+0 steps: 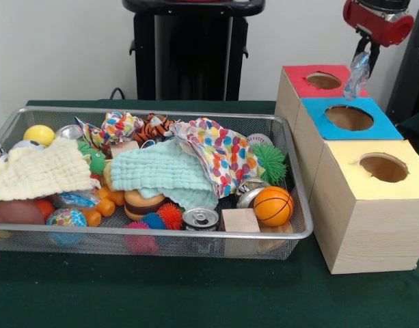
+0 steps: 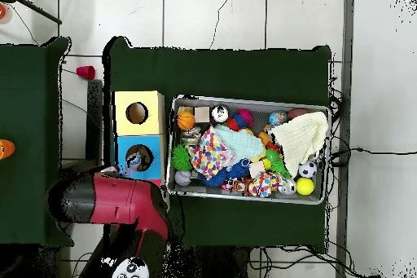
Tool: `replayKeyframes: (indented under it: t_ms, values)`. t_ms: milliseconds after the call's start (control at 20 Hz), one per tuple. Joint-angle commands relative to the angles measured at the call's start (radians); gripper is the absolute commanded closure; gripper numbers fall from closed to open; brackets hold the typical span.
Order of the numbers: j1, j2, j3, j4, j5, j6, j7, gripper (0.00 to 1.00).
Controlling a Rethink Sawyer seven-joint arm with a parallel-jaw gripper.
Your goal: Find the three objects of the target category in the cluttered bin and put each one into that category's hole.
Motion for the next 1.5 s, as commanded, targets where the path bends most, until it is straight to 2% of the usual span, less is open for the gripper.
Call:
replayKeyframes:
  t_ms: [50, 450, 750, 800, 1150, 1500]
  values:
    - [0.021, 0.077, -0.037, -0.019, 0.050, 0.091, 0.321, 1.00]
    - [-0.011, 0.097, -0.053, -0.023, 0.050, 0.079, 0.245, 1.00]
    - [0.009, 0.114, -0.063, -0.039, 0.057, 0.067, 0.253, 1.00]
    - [0.012, 0.115, -0.062, -0.040, 0.064, 0.060, 0.257, 0.00]
    - [0.018, 0.130, -0.067, -0.055, 0.081, 0.047, 0.266, 0.00]
    - [0.023, 0.126, -0.068, -0.074, 0.098, 0.091, 0.280, 0.00]
